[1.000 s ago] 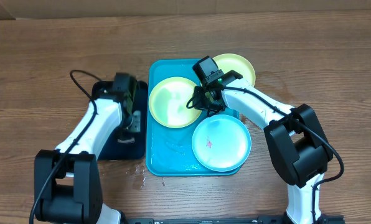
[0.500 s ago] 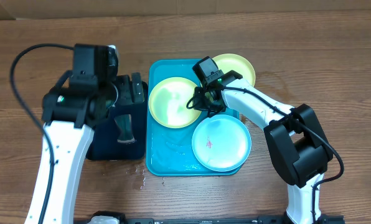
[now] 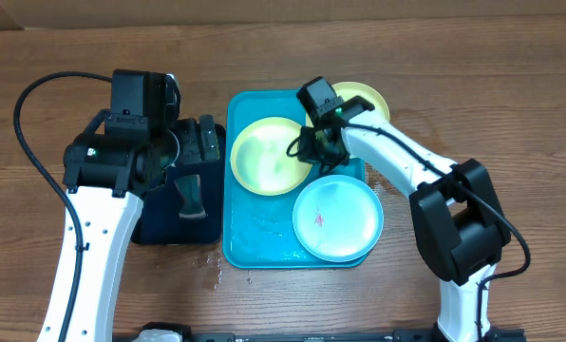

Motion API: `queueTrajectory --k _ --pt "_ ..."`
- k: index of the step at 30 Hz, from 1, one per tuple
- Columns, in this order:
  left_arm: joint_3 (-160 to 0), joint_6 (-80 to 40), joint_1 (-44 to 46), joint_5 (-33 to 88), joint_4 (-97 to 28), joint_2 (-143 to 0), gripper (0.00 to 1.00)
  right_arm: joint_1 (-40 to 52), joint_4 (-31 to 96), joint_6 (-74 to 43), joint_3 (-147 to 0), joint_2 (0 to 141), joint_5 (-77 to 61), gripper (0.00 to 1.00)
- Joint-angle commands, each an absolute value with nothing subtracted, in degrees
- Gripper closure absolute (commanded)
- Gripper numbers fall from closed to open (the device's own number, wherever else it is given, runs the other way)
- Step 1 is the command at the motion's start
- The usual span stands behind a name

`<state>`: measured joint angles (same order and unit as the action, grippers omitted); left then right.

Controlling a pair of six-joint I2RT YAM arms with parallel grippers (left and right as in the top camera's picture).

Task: Clean dirty plates on tray and stack at the side
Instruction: 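Lift the upper yellow plate with the right gripper off the teal tray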

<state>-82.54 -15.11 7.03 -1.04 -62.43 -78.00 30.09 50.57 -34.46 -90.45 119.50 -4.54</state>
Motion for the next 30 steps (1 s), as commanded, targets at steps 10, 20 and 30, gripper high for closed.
queueTrajectory --k 10,20,30 --pt "-82.98 -16.14 7.05 -0.99 -62.35 -78.41 0.00 29.52 56.53 -34.33 -99.55 112.44 -4.58 0.96" --pt "-83.64 -16.97 7.03 2.00 -65.17 -77.17 0.00 33.36 50.78 -34.54 -100.88 112.81 -4.49 0.96" --pt "-89.19 -16.95 7.03 -6.85 -65.91 -68.18 0.00 40.14 43.16 -36.27 -100.84 113.40 0.78 0.96"
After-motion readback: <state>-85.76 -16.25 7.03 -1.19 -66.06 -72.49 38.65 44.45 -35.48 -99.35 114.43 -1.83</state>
